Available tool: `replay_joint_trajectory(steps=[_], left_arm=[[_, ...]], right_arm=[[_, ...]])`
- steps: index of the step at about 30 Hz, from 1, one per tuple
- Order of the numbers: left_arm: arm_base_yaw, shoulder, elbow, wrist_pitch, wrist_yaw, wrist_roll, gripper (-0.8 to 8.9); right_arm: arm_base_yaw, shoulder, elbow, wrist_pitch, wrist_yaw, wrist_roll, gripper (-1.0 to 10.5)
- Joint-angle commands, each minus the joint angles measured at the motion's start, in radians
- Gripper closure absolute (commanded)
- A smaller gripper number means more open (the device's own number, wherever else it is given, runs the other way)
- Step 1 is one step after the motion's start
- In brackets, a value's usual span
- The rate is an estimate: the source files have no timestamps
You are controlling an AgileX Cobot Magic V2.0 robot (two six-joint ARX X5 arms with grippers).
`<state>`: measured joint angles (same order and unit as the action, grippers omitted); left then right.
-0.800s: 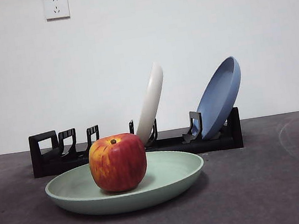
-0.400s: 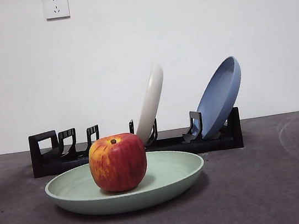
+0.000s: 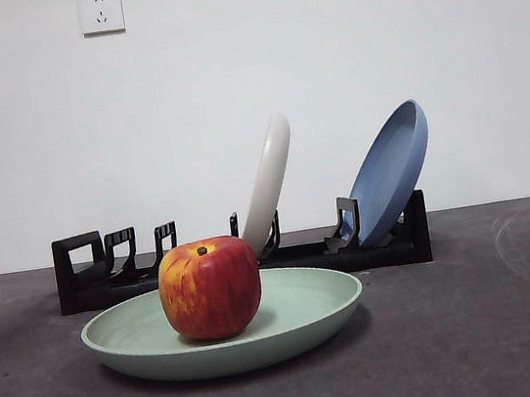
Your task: Take the green plate from the plate rack,put the plate on the table,take the apple from the table,put the apple in the plate
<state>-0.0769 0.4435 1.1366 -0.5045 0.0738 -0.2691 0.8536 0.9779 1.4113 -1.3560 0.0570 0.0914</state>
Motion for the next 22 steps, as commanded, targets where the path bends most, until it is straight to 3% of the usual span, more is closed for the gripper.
replay_joint_trajectory(steps=[1,4,8,15,22], left_arm=[[0.031,-0.082,-0.208,0.232,0.166,0.072,8.17],[0.037,-0.17,-0.428,0.42,0.23,0.071,8.17],[0.042,-0.27,-0.686,0.545,0.191,0.072,8.17],[0.043,-0.41,-0.953,0.547,-0.066,-0.002,8.17],[0.047,-0.439,-1.059,0.547,-0.13,0.025,8.17]], right_arm=[[0.002,0.001,-0.008,-0.022,0.004,0.002,9.6],[0.002,0.001,-0.008,-0.022,0.004,0.002,9.6],[0.002,0.001,-0.008,-0.023,0.004,0.002,9.6],[0.002,0.004,-0.008,-0.022,0.004,0.002,9.6],[0.002,0.006,-0.008,-0.022,0.004,0.002,9.6]])
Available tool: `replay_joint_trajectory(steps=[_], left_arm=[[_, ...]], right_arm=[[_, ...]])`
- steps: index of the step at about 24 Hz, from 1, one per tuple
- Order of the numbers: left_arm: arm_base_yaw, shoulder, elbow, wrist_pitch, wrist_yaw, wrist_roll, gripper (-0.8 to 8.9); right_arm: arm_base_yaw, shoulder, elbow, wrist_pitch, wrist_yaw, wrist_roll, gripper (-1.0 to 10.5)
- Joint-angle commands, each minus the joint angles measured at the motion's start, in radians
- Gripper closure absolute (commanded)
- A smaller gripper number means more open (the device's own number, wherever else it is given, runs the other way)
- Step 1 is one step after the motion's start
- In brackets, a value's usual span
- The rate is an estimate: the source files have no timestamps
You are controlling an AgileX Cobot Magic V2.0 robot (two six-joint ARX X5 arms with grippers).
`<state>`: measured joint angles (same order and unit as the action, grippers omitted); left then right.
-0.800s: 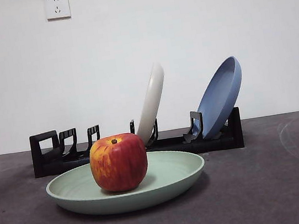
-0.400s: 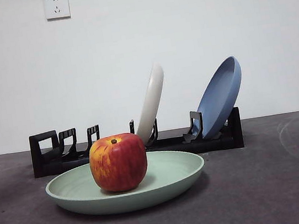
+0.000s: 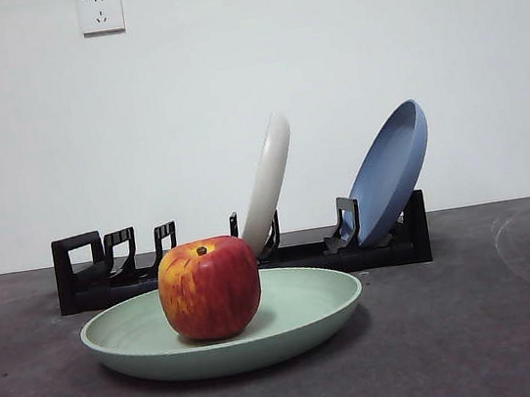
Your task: Take the green plate from the plate rack,put the plate on the table,take the apple from the table,put the apple in the plate
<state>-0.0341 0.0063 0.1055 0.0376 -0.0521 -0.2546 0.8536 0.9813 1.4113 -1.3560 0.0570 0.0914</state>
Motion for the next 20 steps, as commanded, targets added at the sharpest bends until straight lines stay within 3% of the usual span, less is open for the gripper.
replay_joint_trajectory(steps=[1,6,15,20], left_arm=[[0.004,-0.002,-0.039,0.005,-0.004,0.017,8.17],[0.005,-0.002,-0.097,0.001,-0.001,0.035,8.17],[0.004,-0.002,-0.095,-0.211,0.0,0.09,8.17],[0.0,-0.002,-0.095,-0.205,0.023,0.107,8.17]], right_arm=[[0.002,0.003,-0.008,-0.022,0.004,0.002,9.6],[0.002,0.003,-0.008,-0.022,0.004,0.002,9.6],[0.002,0.003,-0.008,-0.022,0.004,0.002,9.6],[0.002,0.003,-0.008,-0.022,0.005,0.002,9.6]])
